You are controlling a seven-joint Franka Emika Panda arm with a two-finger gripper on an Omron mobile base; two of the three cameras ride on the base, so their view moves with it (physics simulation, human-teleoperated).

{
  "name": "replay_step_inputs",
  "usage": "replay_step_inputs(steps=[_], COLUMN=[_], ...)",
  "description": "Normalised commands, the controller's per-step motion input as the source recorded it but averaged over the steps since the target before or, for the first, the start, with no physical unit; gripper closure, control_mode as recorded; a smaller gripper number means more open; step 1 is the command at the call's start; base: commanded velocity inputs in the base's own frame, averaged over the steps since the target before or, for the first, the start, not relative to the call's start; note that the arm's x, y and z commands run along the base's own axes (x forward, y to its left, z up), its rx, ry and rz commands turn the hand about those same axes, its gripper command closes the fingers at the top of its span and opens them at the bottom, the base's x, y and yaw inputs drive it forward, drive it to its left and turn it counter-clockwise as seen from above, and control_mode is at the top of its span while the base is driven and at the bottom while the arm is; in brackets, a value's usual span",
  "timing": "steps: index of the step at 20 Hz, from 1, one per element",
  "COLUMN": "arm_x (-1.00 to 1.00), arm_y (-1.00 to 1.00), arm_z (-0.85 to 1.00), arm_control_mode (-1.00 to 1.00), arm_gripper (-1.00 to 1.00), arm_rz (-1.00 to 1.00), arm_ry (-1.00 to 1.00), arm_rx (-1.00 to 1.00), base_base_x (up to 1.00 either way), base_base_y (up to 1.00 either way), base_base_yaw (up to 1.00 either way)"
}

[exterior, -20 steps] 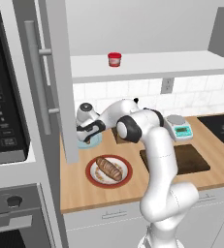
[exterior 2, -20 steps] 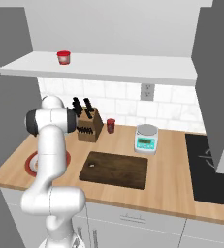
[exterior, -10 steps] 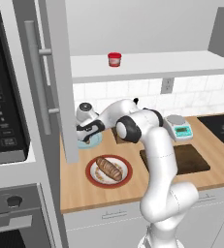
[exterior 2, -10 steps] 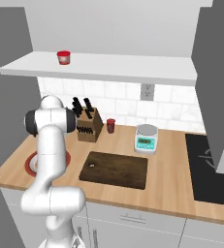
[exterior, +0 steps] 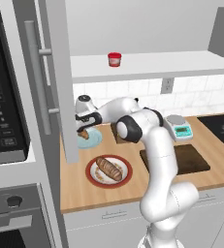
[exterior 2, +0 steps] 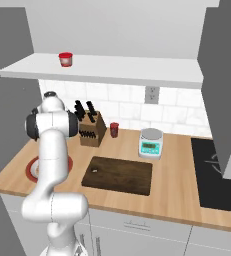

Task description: From the different types of pastries on the counter, select a croissant and place it on the cutting board. Then retrieve a jar of jam from the cabinet and place it alongside the croissant on the cutting board.

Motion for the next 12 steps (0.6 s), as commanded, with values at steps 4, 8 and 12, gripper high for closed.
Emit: replay_step_inputs(steps=[4, 8, 12], arm_x=[-0.59, -1.00, -0.97], arm_y=[0.00, 0.01, -0.07], arm_z=[-0.03, -0.06, 0.00], arm_control_mode=[-1.00, -1.00, -1.00], arm_gripper=[1.00, 1.00, 1.00], arm_rz=[0.00, 0.00, 0.00], arm_ry=[-0.13, -0.29, -0.14], arm_rx=[-0.05, -0.04, 0.00], base_base_x=[0.00, 0.00, 0.00], base_base_y=[0.00, 0.00, 0.00], base_base_yaw=[0.00, 0.00, 0.00])
